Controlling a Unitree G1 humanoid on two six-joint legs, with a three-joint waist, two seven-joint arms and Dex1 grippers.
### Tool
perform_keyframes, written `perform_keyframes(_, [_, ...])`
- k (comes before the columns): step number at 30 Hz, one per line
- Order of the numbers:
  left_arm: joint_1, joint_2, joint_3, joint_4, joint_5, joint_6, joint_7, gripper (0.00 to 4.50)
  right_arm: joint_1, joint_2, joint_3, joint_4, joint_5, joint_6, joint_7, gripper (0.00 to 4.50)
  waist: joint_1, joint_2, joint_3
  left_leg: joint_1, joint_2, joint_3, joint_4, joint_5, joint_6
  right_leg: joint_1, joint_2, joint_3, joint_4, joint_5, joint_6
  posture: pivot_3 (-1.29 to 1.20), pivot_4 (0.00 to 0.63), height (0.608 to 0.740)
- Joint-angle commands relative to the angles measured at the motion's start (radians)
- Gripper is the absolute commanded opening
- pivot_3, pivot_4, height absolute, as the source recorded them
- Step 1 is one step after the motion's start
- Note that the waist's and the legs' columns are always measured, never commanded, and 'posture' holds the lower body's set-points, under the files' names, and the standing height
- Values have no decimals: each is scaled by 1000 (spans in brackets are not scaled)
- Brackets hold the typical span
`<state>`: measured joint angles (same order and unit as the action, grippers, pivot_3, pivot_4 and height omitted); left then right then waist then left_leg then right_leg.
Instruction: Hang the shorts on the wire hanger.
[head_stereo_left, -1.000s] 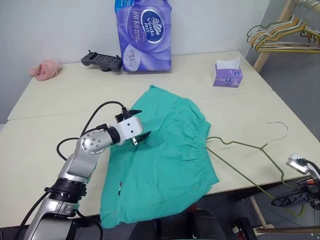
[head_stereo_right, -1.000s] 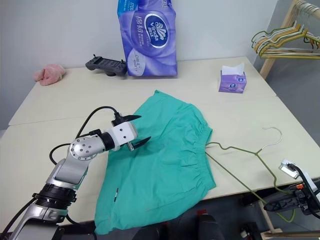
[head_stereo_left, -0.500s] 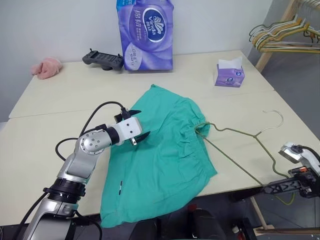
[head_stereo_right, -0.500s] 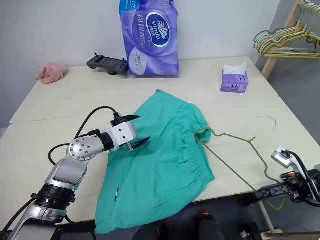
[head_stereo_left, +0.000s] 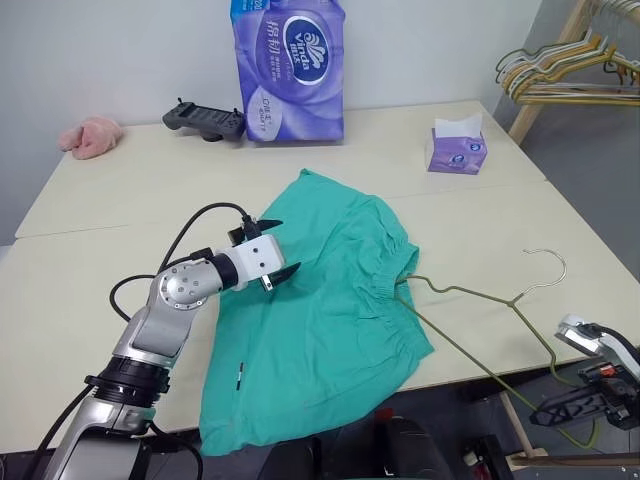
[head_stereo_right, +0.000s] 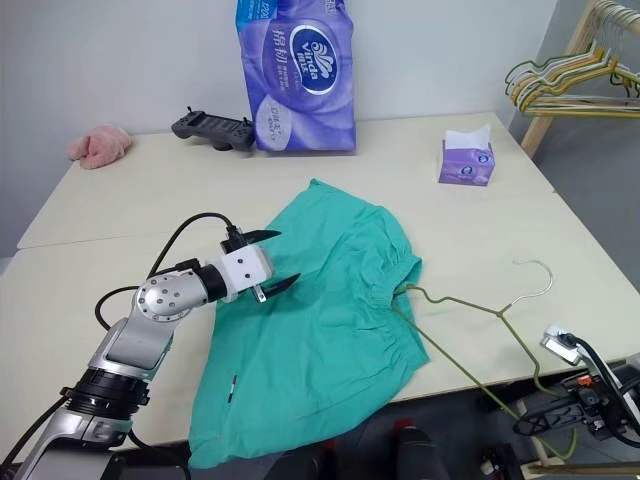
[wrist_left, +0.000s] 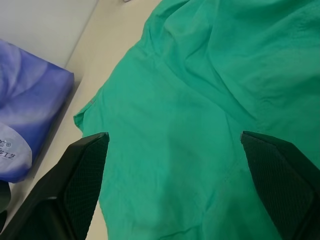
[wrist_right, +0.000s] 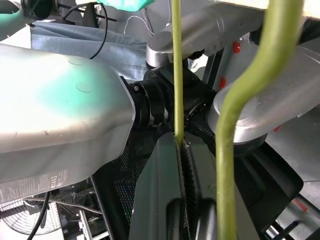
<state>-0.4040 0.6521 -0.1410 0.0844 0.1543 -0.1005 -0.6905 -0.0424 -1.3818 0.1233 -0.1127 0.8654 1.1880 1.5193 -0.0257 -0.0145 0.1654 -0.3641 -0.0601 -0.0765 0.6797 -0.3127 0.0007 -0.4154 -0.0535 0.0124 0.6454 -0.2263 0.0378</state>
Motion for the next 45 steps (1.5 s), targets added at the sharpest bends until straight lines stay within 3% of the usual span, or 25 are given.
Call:
perform_keyframes(1, [-16, 8, 8, -21, 3, -27, 0, 4468, -122, 103, 56, 42, -37, 24, -24, 0, -1, -1, 0, 0, 0, 0, 0, 0, 0, 0, 0, 0, 0, 0, 0, -56, 155, 740])
perform_keyframes(6, [-16, 11, 9, -26, 7, -30, -1, 4468, -220, 170, 95, 108, -70, 66, -41, 0, 3, 0, 0, -1, 0, 0, 0, 0, -1, -1, 0, 0, 0, 0, 0, -45, 149, 740])
perform_keyframes(22, [11, 7, 13, -42, 14, -26, 16, 4468, -166, 51, 137, 199, -178, -35, 64, 0, 17, 0, 0, -1, 0, 0, 0, 0, 0, -1, 0, 0, 0, 0, 0, -43, 157, 740])
perform_keyframes(35, [-3, 17, 9, -41, 25, -44, 3, 4468, -341, 199, 182, 258, -167, 90, 28, 0, 20, 0, 0, -1, 0, 0, 0, 0, 0, -1, 0, 1, 0, 0, 0, -45, 160, 740])
perform_keyframes(45, [16, 24, 16, -62, 29, -40, 11, 4468, -394, 265, 181, 351, -181, 141, -25, 0, 23, 0, 0, -1, 0, 0, 0, 0, 0, -2, 0, 1, 0, 0, 0, -14, 158, 740])
